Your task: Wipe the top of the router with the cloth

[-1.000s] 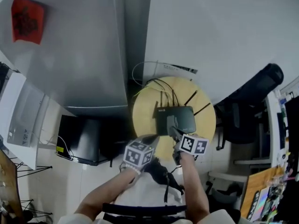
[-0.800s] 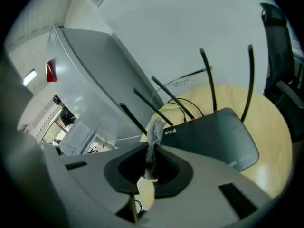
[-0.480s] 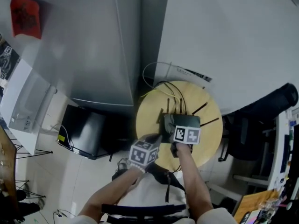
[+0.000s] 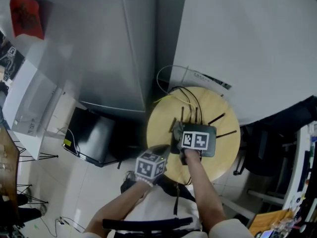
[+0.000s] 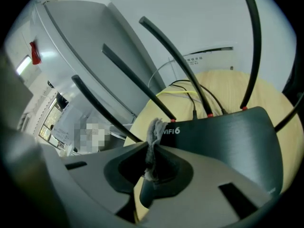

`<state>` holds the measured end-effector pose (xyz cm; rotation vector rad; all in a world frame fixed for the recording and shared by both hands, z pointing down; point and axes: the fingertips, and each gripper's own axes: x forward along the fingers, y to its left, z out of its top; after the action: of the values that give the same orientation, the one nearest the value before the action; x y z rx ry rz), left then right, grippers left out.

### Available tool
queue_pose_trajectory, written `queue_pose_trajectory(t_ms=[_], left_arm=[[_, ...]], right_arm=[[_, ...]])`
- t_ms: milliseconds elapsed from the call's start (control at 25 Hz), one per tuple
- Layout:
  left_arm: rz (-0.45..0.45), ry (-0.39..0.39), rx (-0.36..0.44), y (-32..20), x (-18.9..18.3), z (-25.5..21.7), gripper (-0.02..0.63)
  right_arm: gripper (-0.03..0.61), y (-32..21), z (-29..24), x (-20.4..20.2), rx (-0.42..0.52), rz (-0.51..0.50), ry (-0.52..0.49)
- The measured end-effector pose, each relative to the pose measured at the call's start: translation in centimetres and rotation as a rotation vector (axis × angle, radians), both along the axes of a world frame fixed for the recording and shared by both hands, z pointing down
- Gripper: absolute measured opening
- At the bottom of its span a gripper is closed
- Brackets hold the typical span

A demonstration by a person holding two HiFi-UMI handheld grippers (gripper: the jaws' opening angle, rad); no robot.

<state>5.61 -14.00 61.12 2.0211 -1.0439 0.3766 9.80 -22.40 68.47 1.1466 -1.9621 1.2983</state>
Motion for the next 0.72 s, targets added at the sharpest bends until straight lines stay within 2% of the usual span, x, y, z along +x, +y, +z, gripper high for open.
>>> queue_pose_trajectory(t_ms=[280,720], left_arm=[[0.011,-0.003,-0.005,-0.1,1.0,0.2,-0.003],[0.119,0.007,-0.003,-0.7,6.3,0.4,-0.003]], right_arm=[[0.041,-0.4,0.7,2.7,-0.013,0.047,0.015],[0.041,-0.5,1.0,10.6,0.010,0.184,0.069]])
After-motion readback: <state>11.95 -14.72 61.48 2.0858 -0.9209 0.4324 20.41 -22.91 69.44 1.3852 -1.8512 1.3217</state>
